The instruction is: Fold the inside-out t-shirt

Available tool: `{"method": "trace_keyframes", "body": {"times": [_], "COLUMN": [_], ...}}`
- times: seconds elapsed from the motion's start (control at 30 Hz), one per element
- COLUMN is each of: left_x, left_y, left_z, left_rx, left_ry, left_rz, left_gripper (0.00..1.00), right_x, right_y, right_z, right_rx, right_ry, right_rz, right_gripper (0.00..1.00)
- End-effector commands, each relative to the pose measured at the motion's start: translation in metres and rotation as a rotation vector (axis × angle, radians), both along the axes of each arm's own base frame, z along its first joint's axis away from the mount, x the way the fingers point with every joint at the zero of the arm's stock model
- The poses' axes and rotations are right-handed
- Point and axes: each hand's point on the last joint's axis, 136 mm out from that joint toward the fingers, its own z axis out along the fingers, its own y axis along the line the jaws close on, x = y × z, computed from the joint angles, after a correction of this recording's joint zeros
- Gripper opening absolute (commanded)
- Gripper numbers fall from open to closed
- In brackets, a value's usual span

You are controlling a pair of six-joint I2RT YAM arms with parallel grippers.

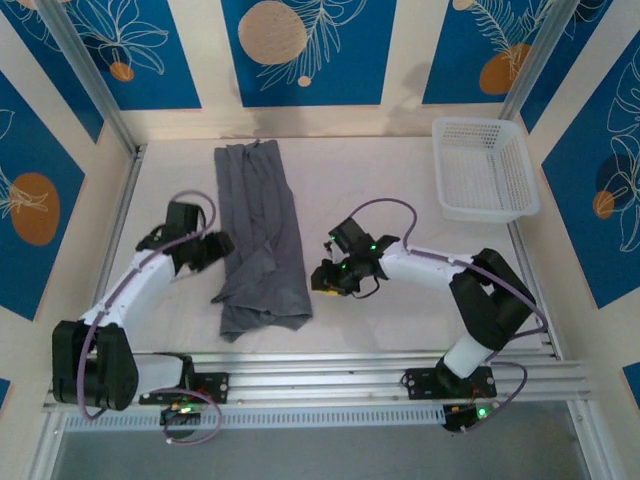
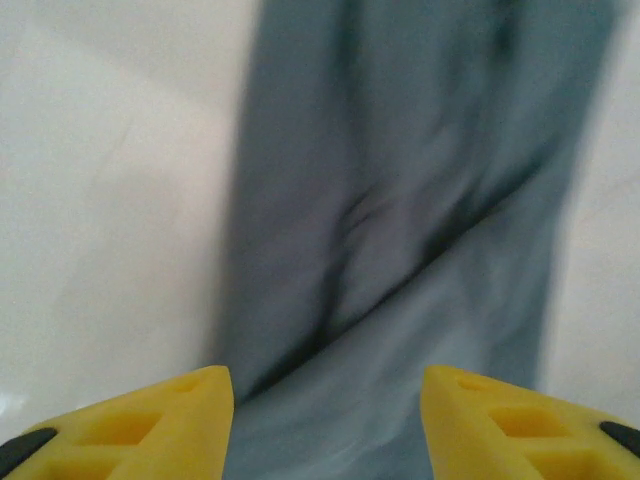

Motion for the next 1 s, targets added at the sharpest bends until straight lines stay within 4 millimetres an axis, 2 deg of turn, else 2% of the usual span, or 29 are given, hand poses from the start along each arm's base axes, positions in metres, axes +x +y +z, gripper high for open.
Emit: {"method": "trace_keyframes", "body": {"times": [0.0,0.1,0.27,0.33,0.4,0.5,0.63,0.8,0.93,0.97], "left_x": [-0.036,-0.055,-0.061,-0.058,-0.056,-0.056,-0.053,-0.056,-0.05,-0.048], "left_y": [0.013,0.023,0.02,0.008,-0.007,-0.015,-0.028,-0.026,-0.032,-0.034], "left_z": [-0.013,-0.027,-0.04,-0.044,-0.049,-0.056,-0.058,-0.072,-0.074,-0.074], "left_rx": [0.037,0.084,0.071,0.008,-0.074,-0.116,-0.187,-0.17,-0.196,-0.201], "left_ry": [0.067,0.127,0.165,0.159,0.167,0.194,0.195,0.234,0.223,0.219], "left_rz": [0.034,0.064,0.051,0.024,-0.006,-0.012,-0.039,-0.031,-0.035,-0.04], "left_gripper": [0.56,0.58,0.63,0.65,0.65,0.64,0.52,0.52,0.52,0.5], "right_x": [-0.008,-0.007,-0.002,0.0,-0.001,-0.003,-0.004,-0.002,-0.003,-0.003], "right_y": [0.021,0.029,0.041,0.044,0.045,0.043,0.039,0.041,0.043,0.043], "right_z": [-0.003,-0.018,-0.028,-0.028,-0.025,-0.016,-0.012,-0.014,-0.013,-0.013], "right_rx": [0.051,0.039,0.058,0.063,0.068,0.077,0.071,0.068,0.068,0.065], "right_ry": [0.015,0.042,0.047,0.049,0.056,0.043,0.037,0.045,0.047,0.05], "right_rz": [0.048,0.052,0.059,0.061,0.065,0.065,0.056,0.048,0.05,0.05], "right_gripper": [0.37,0.43,0.45,0.35,0.16,0.01,0.0,0.0,0.0,0.0]}}
